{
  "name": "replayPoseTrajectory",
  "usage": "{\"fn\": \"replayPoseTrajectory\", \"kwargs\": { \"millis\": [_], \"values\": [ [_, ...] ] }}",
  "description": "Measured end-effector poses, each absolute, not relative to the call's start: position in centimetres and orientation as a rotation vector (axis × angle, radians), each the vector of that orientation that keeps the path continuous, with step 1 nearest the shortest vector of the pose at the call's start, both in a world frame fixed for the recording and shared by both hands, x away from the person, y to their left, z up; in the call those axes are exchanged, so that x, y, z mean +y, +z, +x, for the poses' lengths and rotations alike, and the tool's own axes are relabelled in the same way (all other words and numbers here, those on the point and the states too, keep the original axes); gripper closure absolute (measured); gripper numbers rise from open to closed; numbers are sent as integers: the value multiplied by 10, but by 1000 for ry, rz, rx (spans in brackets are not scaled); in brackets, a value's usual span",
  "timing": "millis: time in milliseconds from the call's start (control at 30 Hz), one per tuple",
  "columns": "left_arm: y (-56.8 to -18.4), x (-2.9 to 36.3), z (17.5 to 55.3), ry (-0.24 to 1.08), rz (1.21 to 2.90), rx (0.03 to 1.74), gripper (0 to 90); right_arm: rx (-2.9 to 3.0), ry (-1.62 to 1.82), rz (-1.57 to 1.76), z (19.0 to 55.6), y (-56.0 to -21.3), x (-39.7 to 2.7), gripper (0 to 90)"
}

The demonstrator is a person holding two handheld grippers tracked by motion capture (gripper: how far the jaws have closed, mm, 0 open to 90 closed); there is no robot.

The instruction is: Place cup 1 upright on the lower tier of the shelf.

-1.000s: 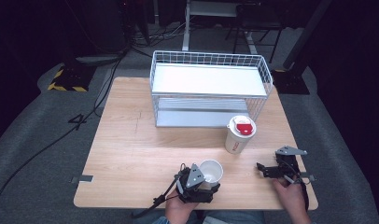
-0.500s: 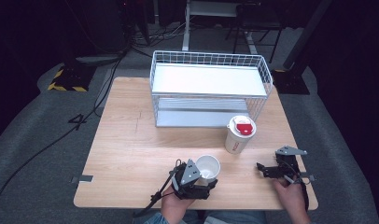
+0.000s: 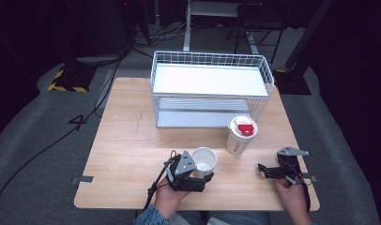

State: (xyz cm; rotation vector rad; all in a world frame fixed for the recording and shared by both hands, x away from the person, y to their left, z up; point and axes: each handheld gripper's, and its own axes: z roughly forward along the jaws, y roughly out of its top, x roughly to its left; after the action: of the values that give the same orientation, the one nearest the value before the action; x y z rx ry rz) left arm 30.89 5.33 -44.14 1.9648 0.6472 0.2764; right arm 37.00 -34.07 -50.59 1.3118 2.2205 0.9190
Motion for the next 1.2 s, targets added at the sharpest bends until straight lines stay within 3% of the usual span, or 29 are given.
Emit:
{"fn": "replayPoseTrajectory", "kwargs": {
  "millis": [1200],
  "values": [
    [-424, 87, 372, 356, 1858, 704, 229, 2212, 916, 1320, 370, -506, -340, 5]
  ]
}}
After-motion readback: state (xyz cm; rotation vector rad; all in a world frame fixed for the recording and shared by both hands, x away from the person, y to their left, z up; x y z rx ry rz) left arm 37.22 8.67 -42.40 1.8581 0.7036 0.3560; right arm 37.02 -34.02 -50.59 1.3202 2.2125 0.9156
